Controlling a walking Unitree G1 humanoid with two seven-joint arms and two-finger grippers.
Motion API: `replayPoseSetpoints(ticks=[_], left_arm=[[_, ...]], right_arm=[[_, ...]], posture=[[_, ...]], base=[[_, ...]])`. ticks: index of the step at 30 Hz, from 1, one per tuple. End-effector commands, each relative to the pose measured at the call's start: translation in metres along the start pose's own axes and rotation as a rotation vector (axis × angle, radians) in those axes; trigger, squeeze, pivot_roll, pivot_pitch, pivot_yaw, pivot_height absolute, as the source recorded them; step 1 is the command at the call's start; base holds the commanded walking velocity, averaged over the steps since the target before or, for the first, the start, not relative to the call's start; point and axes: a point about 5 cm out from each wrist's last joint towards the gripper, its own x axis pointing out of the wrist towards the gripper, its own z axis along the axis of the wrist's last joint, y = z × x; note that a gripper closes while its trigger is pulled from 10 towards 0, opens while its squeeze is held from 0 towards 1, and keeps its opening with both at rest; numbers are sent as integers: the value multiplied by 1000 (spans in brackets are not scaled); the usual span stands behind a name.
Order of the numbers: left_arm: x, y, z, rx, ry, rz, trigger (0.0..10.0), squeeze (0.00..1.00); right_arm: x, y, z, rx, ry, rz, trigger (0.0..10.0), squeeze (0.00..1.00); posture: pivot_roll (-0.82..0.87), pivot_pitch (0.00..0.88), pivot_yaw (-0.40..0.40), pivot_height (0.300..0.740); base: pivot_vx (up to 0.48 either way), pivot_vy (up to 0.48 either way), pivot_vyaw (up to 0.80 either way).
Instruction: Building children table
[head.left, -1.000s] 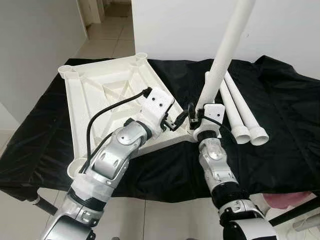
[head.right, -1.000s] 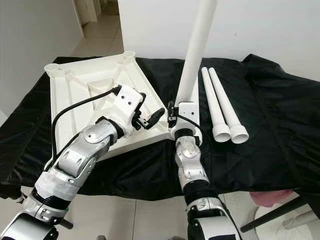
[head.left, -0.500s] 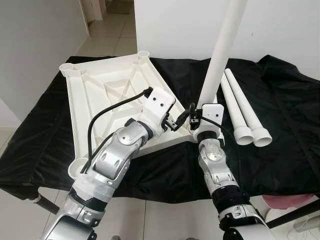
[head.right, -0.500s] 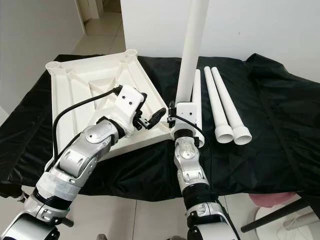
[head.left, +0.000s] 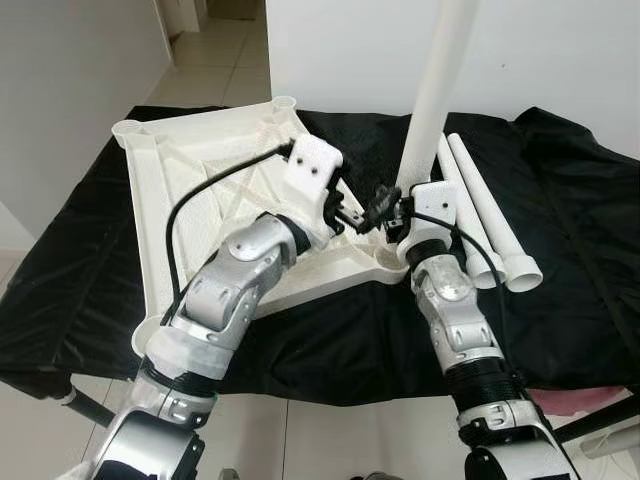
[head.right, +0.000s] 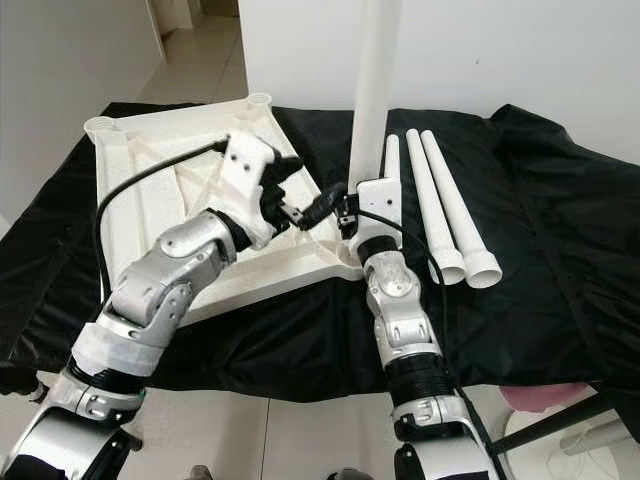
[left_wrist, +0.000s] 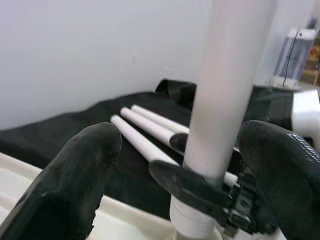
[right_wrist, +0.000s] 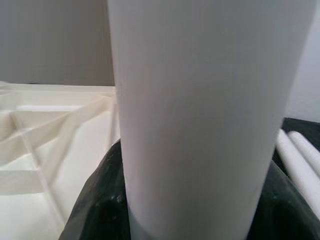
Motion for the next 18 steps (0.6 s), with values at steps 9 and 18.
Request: replayPoseSetpoints(ticks=[9,18], left_arm=[[1,-20,24,-80,-94,-371,10000,0],[-4,-29,40,-126,-104,-604,10000,0]], right_arm=[[-2,0,17,-16,9,287,10000,0],[-22,-3,15,-26,107,620,10000,0]], posture=[[-50,0,-6,740],[-52,0,4,740]], base=[[0,0,0],[0,0,0]])
